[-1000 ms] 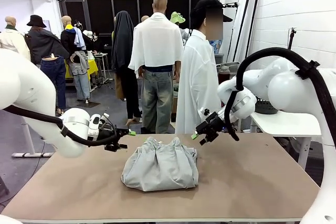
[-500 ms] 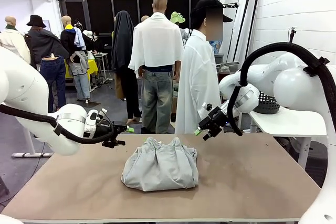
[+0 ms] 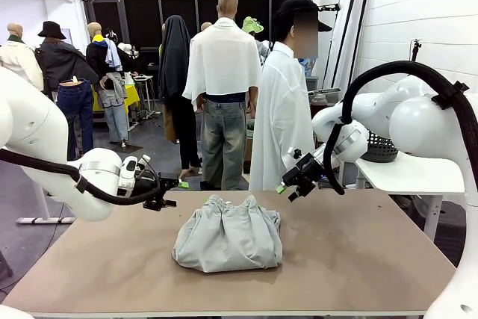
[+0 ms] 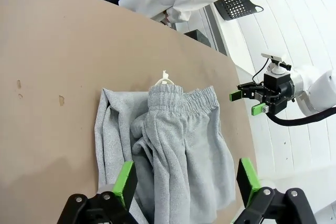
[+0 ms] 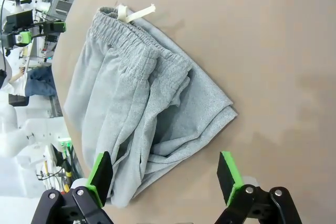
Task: Fold the training pants.
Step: Fold the Training pants in half.
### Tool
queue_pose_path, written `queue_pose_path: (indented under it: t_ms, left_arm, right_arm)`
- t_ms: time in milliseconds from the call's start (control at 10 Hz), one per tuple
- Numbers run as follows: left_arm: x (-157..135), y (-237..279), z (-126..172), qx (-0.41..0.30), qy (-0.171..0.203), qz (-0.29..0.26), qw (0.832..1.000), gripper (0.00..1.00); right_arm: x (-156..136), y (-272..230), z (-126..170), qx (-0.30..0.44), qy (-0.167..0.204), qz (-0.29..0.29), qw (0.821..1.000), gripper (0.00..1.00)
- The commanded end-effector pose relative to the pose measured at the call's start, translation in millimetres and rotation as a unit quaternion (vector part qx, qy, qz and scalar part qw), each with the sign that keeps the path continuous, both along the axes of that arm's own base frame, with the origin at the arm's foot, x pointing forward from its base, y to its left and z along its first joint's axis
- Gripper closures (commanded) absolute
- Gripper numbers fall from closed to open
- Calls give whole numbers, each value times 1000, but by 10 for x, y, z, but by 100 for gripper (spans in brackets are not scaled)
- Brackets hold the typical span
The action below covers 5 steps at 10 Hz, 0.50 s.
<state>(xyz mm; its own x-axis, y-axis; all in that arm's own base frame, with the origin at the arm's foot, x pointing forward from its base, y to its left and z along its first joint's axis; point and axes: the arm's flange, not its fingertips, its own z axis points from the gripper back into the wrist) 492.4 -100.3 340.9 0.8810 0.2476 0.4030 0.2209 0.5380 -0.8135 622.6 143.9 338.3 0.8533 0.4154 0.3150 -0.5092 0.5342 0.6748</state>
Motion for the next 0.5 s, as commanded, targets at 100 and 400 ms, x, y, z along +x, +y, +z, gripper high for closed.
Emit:
queue_pose_path:
  t_ms: [100,400]
  left_arm:
    - [8,-13,-15,1,-6,6,1000,0]
    - [8,-13,-15,1,-6,6,1000,0]
  right_arm:
    - [8,8,-10,-1,-4,-3,1000,0]
    - [8,8,-10,-1,-4,-3,1000,0]
